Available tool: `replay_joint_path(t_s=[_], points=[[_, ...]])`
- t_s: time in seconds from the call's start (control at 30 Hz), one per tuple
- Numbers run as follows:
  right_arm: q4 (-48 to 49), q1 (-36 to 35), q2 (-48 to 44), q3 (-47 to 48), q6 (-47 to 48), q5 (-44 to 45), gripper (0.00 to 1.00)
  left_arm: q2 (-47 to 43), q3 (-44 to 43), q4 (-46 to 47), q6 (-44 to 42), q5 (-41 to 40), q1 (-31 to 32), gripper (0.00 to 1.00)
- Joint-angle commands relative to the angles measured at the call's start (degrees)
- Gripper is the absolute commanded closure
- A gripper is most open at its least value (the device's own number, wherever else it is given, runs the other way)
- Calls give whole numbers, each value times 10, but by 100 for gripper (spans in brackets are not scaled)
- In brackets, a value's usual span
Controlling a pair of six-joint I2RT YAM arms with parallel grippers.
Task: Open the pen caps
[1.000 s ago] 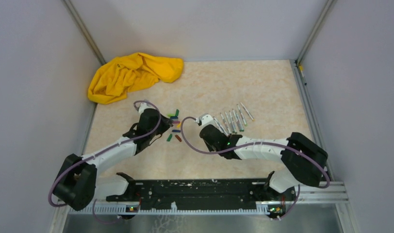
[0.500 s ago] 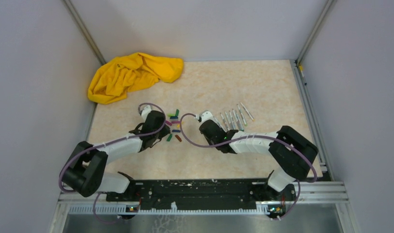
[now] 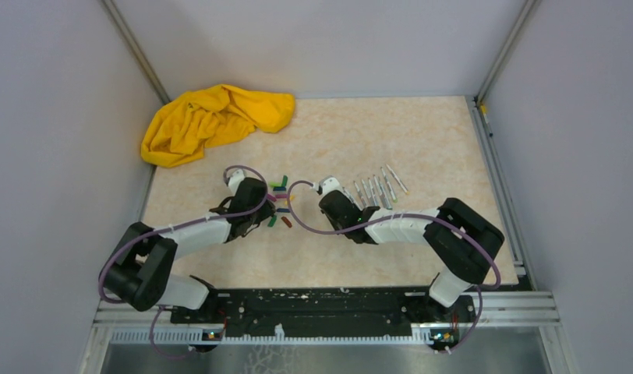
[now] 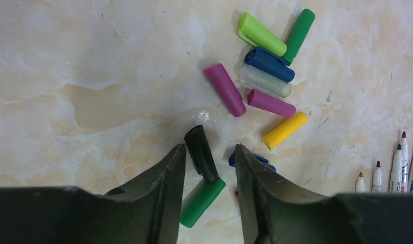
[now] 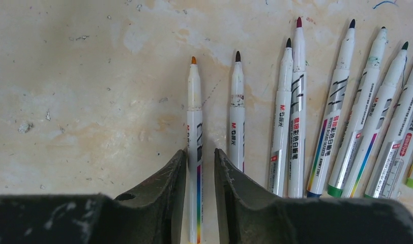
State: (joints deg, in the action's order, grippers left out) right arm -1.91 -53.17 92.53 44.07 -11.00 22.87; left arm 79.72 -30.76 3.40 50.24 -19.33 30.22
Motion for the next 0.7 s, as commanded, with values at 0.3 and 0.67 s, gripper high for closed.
replay_joint_path(t_s=[0.3,0.67], points=[[0,4,-41,2,4,4,65,-77,-2,-31,-4,-9,-2,21],[-40,4,-169,-7,7,5,49,-233,-4,-132,-8,-11,1,3]])
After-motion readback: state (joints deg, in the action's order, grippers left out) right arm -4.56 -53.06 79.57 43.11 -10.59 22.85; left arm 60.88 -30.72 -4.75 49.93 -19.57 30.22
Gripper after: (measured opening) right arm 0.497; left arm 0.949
